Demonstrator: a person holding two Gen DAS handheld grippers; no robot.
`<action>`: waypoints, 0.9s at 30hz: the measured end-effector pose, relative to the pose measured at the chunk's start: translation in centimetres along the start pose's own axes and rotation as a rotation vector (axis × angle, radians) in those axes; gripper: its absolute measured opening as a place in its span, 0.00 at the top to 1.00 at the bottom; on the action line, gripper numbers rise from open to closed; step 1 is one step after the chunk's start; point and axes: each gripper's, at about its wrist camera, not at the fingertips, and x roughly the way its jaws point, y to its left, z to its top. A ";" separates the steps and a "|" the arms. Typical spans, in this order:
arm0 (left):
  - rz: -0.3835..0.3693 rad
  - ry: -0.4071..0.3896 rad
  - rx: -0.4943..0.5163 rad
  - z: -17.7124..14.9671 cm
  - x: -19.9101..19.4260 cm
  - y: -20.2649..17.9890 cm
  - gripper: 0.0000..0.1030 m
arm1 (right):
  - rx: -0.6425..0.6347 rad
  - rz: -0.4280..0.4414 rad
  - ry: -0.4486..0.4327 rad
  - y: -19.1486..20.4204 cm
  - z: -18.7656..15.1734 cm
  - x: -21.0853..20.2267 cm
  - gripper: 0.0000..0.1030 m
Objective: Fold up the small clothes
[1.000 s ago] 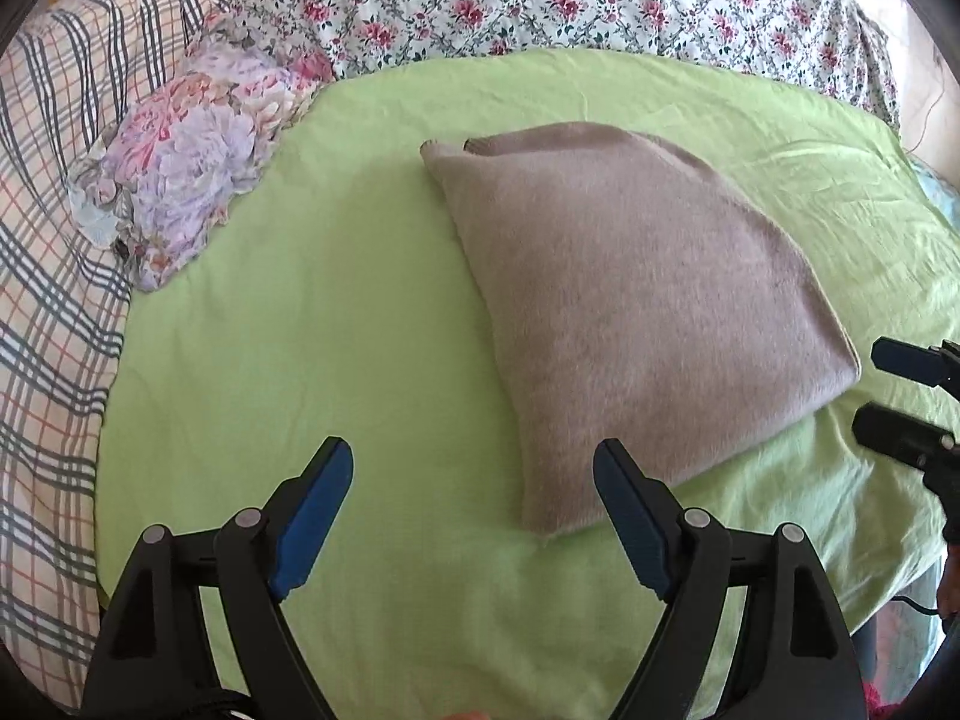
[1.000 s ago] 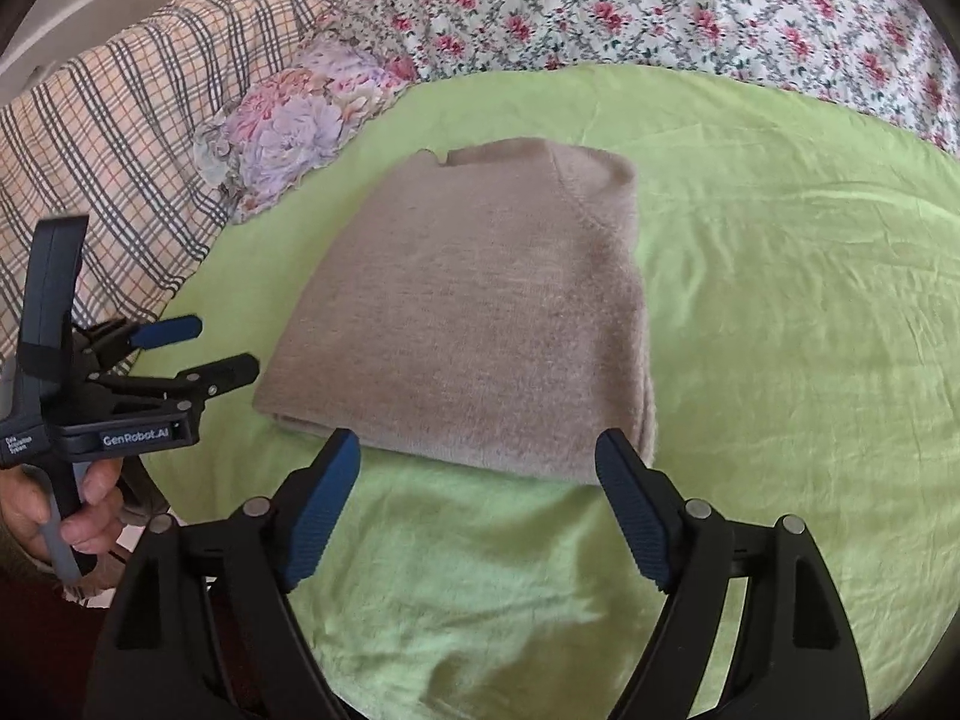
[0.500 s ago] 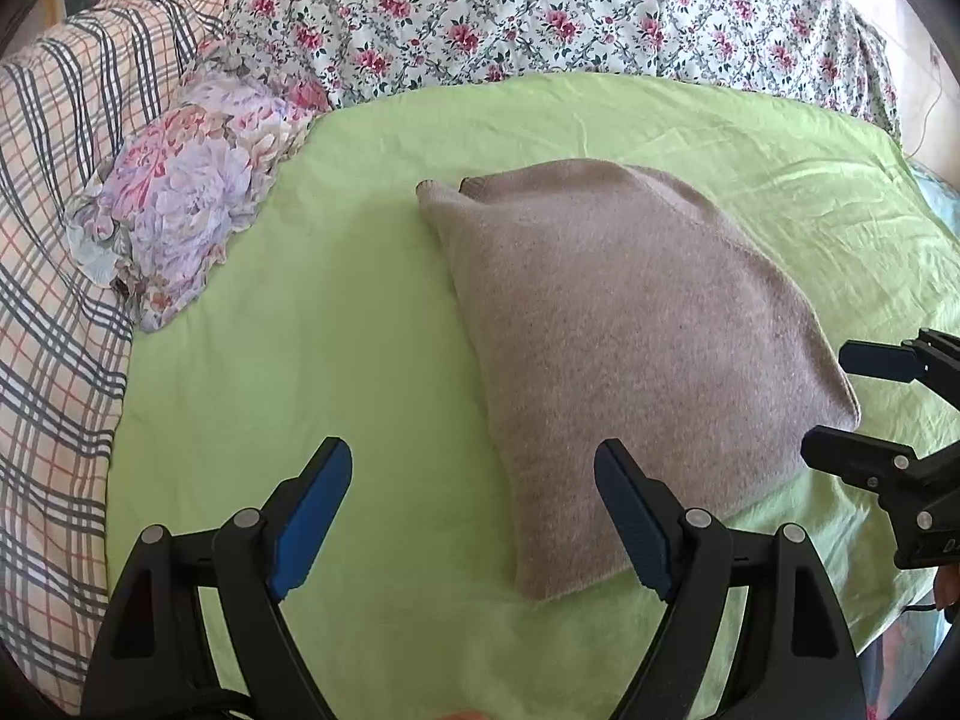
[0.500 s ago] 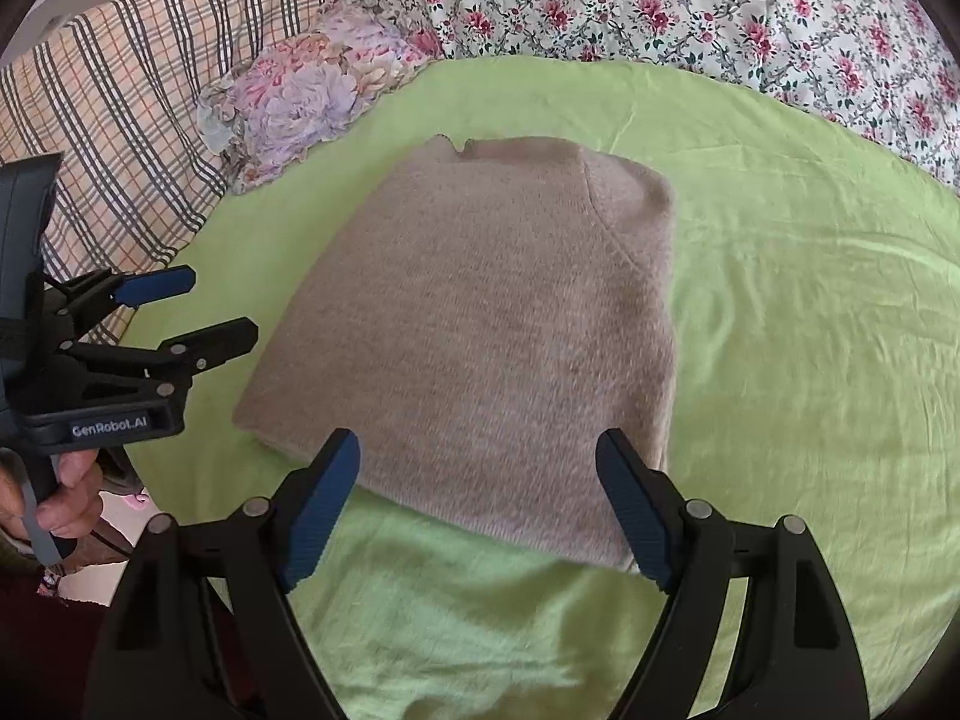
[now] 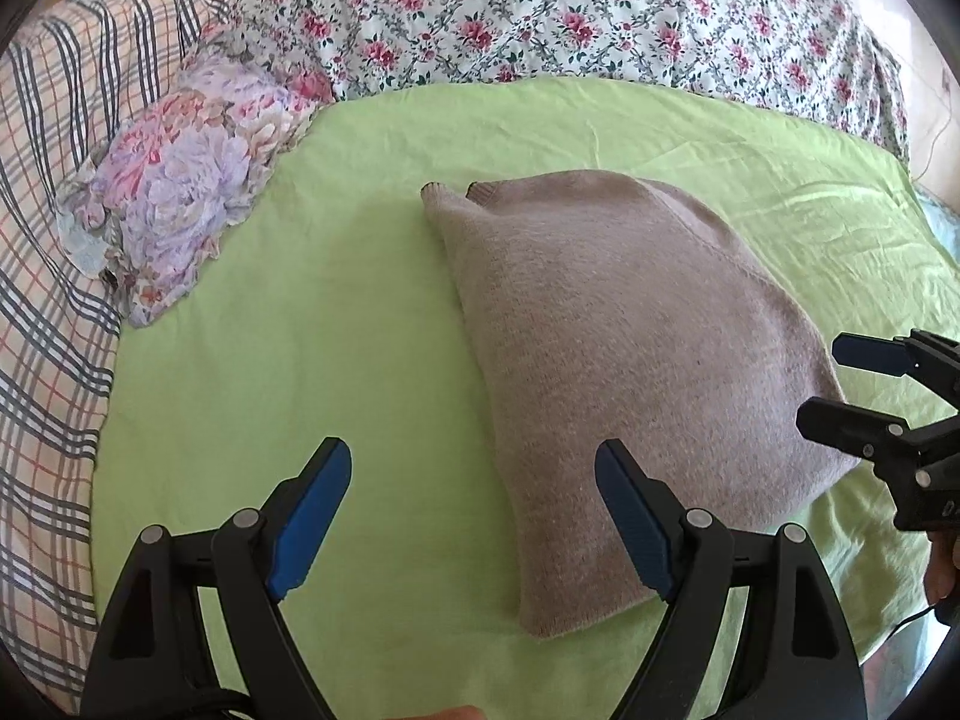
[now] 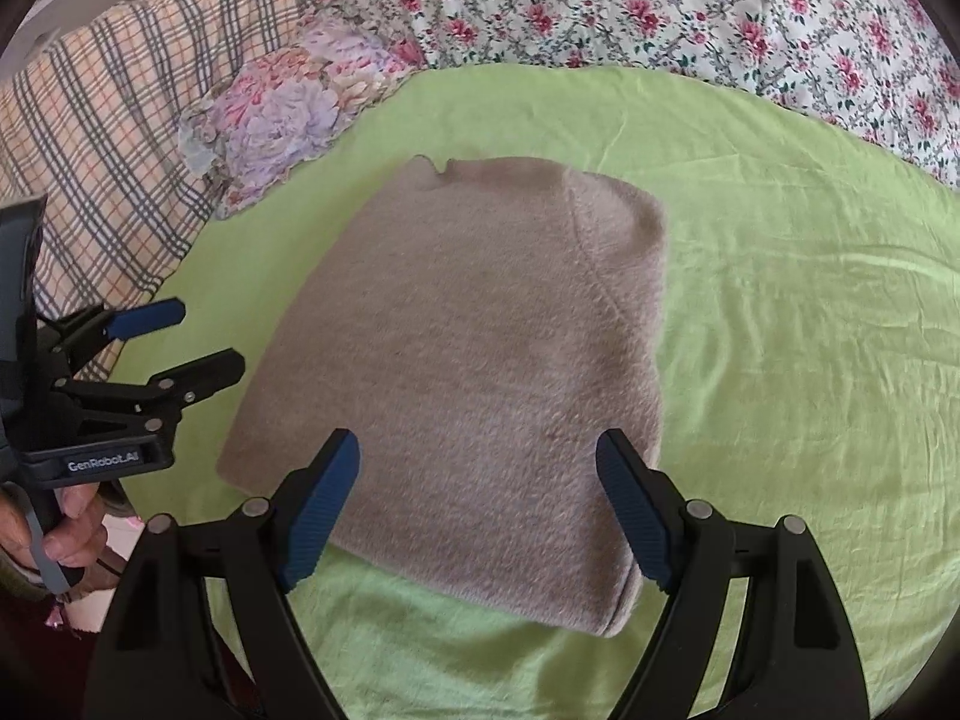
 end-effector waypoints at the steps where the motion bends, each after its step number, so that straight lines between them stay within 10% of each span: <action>1: 0.002 0.001 -0.005 0.1 0.1 0.1 0.19 | 0.008 -0.002 0.001 -0.2 0.1 0.0 0.21; 14: -0.015 0.040 -0.029 0.4 1.7 0.5 0.19 | 0.237 0.007 0.012 -5.4 0.3 2.1 0.23; 16: -0.014 0.045 -0.024 0.3 1.9 0.3 0.19 | 0.279 0.020 0.064 -6.1 -0.3 3.5 0.54; 17: -0.016 0.050 -0.019 0.2 2.1 0.1 0.19 | 0.286 0.008 0.091 -6.3 -0.5 4.1 0.92; 27: -0.042 0.051 0.016 0.0 2.0 -1.1 0.19 | 0.166 -0.158 0.117 -5.4 -0.1 4.1 0.82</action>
